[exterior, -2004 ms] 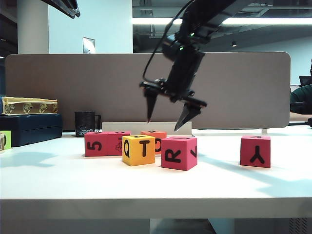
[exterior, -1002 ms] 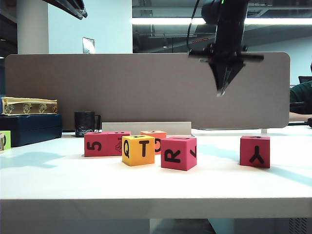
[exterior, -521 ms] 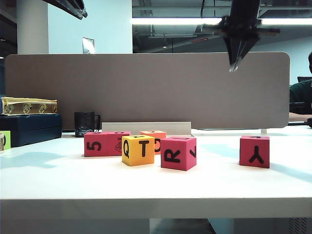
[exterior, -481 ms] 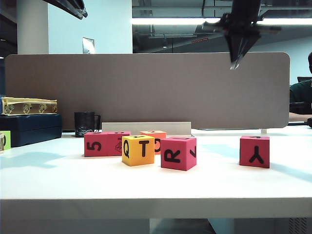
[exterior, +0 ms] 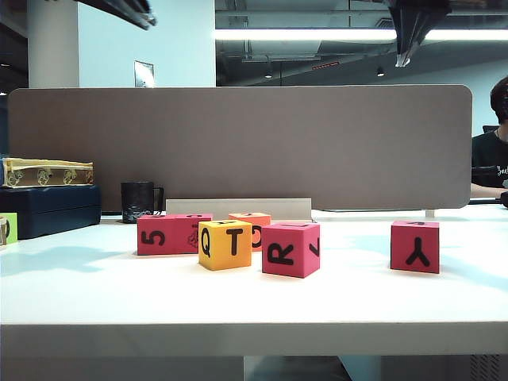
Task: Select the appropriate blocks from the scattered letter blocks on the table and arrange them in a row to spell out "2024".
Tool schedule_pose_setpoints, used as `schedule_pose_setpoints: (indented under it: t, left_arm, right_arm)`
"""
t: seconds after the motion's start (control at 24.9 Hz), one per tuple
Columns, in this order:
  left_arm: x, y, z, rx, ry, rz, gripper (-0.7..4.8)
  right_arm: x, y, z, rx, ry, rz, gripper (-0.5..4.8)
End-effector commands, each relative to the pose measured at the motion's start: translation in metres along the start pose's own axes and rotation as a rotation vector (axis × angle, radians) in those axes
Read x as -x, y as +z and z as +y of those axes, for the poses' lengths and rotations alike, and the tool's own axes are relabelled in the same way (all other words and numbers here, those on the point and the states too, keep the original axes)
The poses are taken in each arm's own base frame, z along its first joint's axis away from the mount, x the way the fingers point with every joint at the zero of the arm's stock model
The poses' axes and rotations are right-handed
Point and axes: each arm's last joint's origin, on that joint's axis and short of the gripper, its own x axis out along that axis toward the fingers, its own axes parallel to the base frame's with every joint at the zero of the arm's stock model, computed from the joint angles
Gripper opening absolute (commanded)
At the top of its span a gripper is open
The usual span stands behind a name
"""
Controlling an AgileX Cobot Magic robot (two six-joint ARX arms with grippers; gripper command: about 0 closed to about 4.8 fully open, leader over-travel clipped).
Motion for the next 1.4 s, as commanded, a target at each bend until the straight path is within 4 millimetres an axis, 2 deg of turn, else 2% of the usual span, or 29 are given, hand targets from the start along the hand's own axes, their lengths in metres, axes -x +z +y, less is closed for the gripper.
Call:
schedule_pose_setpoints:
  t: [0.04,0.36,0.4,0.48,0.6,0.76,0.84,1.0,1.2,1.4]
  left_arm:
    - [-0.013,0.003,-0.006,-0.011,-0.079,-0.018,0.52]
    - [-0.071,-0.01,-0.028,-0.042,-0.172,0.077,0.52]
    - [-0.087,-0.015,-0.039,-0.058,-0.204,0.101,0.52]
    - [-0.106,-0.022,-0.051,-0.076,-0.238,0.124,0.52]
    - [-0.128,-0.03,-0.065,-0.096,-0.273,0.146,0.52]
    - [-0.153,-0.043,-0.074,-0.115,-0.262,0.179,0.52]
    - [-0.16,-0.045,-0.073,-0.115,-0.265,0.179,0.52]
    - [-0.166,-0.045,-0.073,-0.119,-0.266,0.159,0.53]
    - [-0.171,-0.044,-0.079,-0.132,-0.29,0.124,0.57]
    - [-0.176,-0.046,-0.088,-0.148,-0.302,0.116,0.57]
  right_arm:
    - [0.012,0.0,0.0,0.01,0.009,-0.036,-0.01]
    - [0.025,-0.002,-0.001,0.034,0.014,-0.063,-0.01]
    - [0.029,-0.002,-0.001,0.035,0.016,-0.071,-0.01]
    - [0.034,-0.003,-0.002,0.04,0.017,-0.083,-0.01]
    - [0.042,-0.005,-0.002,0.052,0.022,-0.095,-0.01]
    - [0.067,-0.011,-0.004,0.051,0.053,-0.145,-0.01]
    - [0.081,-0.014,-0.005,0.05,0.059,-0.174,-0.01]
    - [0.096,-0.019,-0.006,0.053,0.102,-0.2,-0.01]
    - [0.107,-0.023,-0.004,0.063,0.196,-0.209,-0.01]
    - [0.112,-0.025,-0.005,0.064,0.201,-0.219,-0.01]
